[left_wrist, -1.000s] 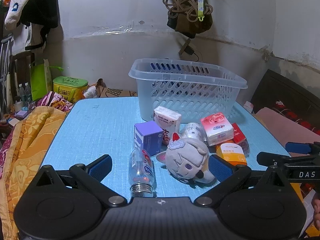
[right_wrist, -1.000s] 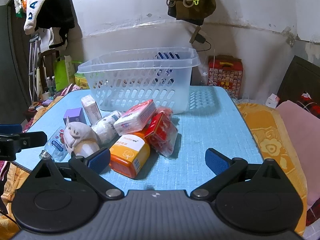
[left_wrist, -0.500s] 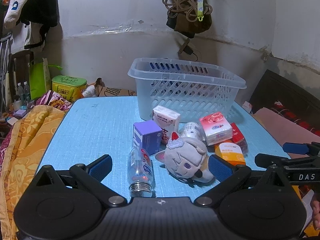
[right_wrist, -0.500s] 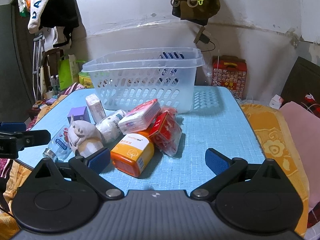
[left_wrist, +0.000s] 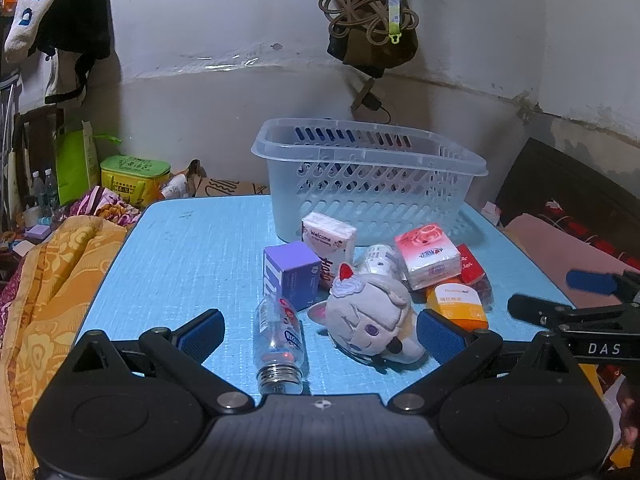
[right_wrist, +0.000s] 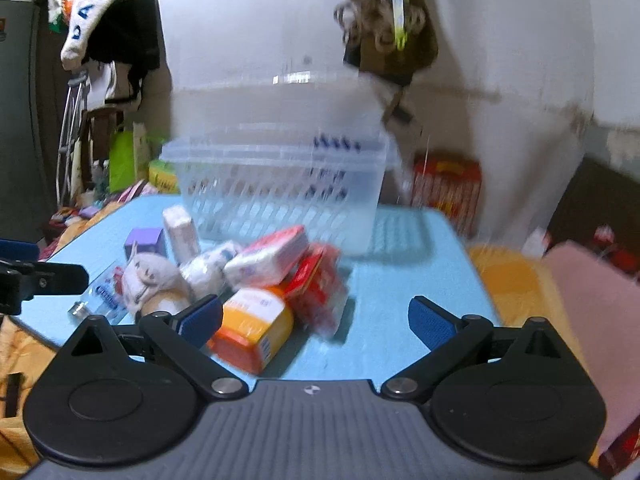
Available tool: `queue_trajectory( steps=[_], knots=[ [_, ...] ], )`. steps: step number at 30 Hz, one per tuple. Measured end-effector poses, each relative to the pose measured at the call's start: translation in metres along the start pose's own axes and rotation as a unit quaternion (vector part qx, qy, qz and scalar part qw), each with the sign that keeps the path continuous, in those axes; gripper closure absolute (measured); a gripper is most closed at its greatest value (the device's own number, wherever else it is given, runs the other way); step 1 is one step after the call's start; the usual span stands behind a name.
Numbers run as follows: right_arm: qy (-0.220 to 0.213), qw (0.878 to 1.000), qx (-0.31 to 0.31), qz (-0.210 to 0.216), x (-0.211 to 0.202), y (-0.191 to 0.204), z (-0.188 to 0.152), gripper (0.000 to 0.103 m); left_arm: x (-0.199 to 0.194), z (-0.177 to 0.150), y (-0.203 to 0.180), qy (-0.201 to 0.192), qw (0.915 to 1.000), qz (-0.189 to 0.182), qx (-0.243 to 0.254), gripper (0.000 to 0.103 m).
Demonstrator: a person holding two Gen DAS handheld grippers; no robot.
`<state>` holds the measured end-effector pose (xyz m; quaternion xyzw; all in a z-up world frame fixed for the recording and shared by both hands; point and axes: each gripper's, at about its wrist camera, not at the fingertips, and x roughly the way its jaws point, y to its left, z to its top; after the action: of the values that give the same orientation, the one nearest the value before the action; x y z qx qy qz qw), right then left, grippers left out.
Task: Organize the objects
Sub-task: 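Grasp the clear water bottle with the left tool while the right tool grasps the orange bottle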
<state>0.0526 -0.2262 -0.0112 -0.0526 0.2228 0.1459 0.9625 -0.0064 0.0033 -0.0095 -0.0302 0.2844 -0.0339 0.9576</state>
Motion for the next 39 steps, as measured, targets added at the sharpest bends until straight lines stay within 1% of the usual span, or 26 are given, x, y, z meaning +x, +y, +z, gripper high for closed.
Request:
queue_trajectory(
  steps=[2,4,7,9,10,11,13,14,15,17,18,20,22,23,25,27,29,30,31,33,34,36,37,38,39],
  knots=[
    [-0.018,1.000,0.005,0.007,-0.002,-0.004,0.000,0.001,-0.001,0.000,0.001,-0.005,1.0000,0.003,0.001,0.000],
    [-0.021,1.000,0.018,0.011,-0.003,-0.009,0.000,0.001,-0.004,0.000,0.002,-0.015,0.9998,0.010,0.003,0.000],
    [-0.034,0.998,0.035,0.032,-0.006,-0.018,0.000,0.001,-0.011,0.000,0.007,-0.040,0.9991,0.014,0.001,0.000],
    [-0.037,0.996,0.063,0.050,-0.006,-0.026,-0.001,0.000,-0.012,-0.001,0.014,-0.050,0.9985,0.020,-0.006,0.000],
    [-0.031,0.995,0.076,0.055,-0.005,-0.029,-0.001,0.000,-0.012,-0.001,0.018,-0.054,0.9983,0.017,-0.012,0.001],
    [-0.011,0.994,0.090,0.058,-0.002,-0.031,-0.001,0.000,-0.011,-0.002,0.023,-0.057,0.9981,0.008,-0.021,0.002],
    [0.043,0.990,0.107,0.080,0.008,-0.035,-0.001,0.000,-0.007,-0.007,0.034,-0.059,0.9976,-0.017,-0.033,0.002],
    [0.067,0.986,0.115,0.097,0.013,-0.037,-0.002,0.000,-0.005,-0.009,0.037,-0.055,0.9978,-0.020,-0.031,0.002],
    [0.080,0.984,0.120,0.108,0.015,-0.039,-0.003,0.000,-0.003,-0.010,0.038,-0.051,0.9983,-0.010,-0.025,0.002],
    [0.090,0.980,0.127,0.125,0.016,-0.041,-0.005,0.000,-0.001,-0.012,0.041,-0.042,0.9989,0.013,-0.013,0.002],
    [0.091,0.979,0.129,0.127,0.016,-0.041,-0.006,0.000,0.002,-0.013,0.043,-0.033,0.9992,0.016,-0.012,0.002],
    [0.093,0.979,0.130,0.128,0.016,-0.040,-0.007,0.000,0.009,-0.014,0.046,-0.011,0.9997,0.016,-0.013,0.002],
    [0.098,0.980,0.121,0.122,0.019,-0.034,-0.008,0.000,0.017,-0.014,0.044,0.015,0.9997,0.021,0.000,0.002],
    [0.101,0.982,0.113,0.114,0.020,-0.031,-0.009,0.000,0.019,-0.015,0.041,0.021,0.9994,0.027,0.010,0.002],
    [0.105,0.985,0.093,0.098,0.025,-0.023,-0.010,0.000,0.023,-0.015,0.037,0.027,0.9985,0.038,0.028,0.002],
    [0.111,0.988,0.059,0.084,0.033,-0.012,-0.009,0.000,0.025,-0.015,0.036,0.031,0.9981,0.043,0.031,0.002],
    [0.105,0.992,0.033,0.070,0.040,-0.003,-0.006,0.000,0.027,-0.017,0.035,0.031,0.9967,0.065,0.038,0.001],
    [0.100,0.993,0.025,0.061,0.044,0.000,-0.006,0.000,0.031,-0.016,0.035,0.036,0.9952,0.082,0.040,0.000],
    [0.099,0.993,0.022,0.058,0.047,0.002,-0.005,0.000,0.034,-0.016,0.035,0.040,0.9944,0.089,0.040,0.000],
    [0.104,0.993,0.019,0.060,0.056,0.005,-0.005,0.006,0.041,-0.016,0.038,0.053,0.9950,0.076,0.037,0.000],
    [0.110,0.992,0.021,0.060,0.059,0.007,-0.005,0.007,0.045,-0.017,0.039,0.059,0.9953,0.068,0.035,0.002],
    [0.116,0.991,0.027,0.066,0.064,0.009,-0.004,0.017,0.052,-0.018,0.041,0.068,0.9951,0.064,0.034,0.005],
    [0.119,0.990,0.026,0.066,0.066,0.011,-0.004,0.020,0.056,-0.020,0.042,0.073,0.9946,0.066,0.034,0.006],
    [0.122,0.990,0.023,0.063,0.066,0.013,-0.003,0.026,0.060,-0.021,0.042,0.078,0.9941,0.067,0.034,0.008],
    [0.123,0.990,0.023,0.061,0.065,0.013,-0.002,0.027,0.063,-0.022,0.042,0.082,0.9938,0.066,0.035,0.012]
  ],
)
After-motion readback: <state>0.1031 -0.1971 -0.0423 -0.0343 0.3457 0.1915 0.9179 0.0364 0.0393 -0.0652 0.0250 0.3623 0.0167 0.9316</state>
